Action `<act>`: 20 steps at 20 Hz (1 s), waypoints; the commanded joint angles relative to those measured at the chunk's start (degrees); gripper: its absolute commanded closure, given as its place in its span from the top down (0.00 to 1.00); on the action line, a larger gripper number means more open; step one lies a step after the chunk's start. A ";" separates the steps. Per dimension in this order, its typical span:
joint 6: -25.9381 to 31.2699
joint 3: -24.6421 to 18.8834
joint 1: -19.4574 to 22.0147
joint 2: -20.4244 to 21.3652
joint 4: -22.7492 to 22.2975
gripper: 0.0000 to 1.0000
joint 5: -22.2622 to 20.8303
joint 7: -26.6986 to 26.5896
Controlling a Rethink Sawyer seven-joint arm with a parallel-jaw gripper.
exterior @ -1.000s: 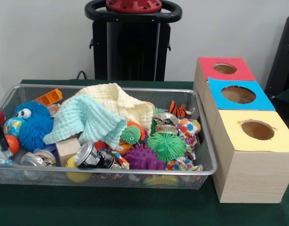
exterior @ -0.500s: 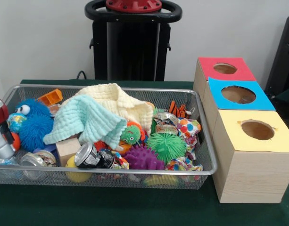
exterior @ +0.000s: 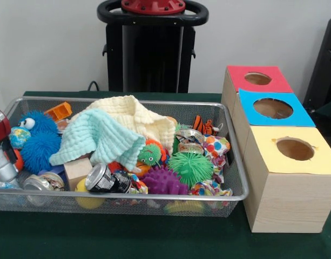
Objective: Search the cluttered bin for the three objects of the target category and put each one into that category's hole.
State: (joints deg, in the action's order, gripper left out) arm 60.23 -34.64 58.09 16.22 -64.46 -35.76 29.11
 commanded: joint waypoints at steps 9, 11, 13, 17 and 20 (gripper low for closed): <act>1.75 5.70 1.97 -0.73 -4.37 1.00 -2.35 -2.37; 2.70 6.92 1.73 -0.46 -5.30 1.00 -1.74 0.35; 4.64 10.08 0.38 -0.58 -5.95 1.00 -0.94 7.15; 8.38 16.27 -2.12 -2.56 -7.06 1.00 2.73 20.39; 2.32 18.51 -2.53 -2.09 -10.53 1.00 4.69 24.88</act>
State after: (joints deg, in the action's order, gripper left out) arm 60.17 -28.06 55.56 16.97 -65.55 -30.33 30.24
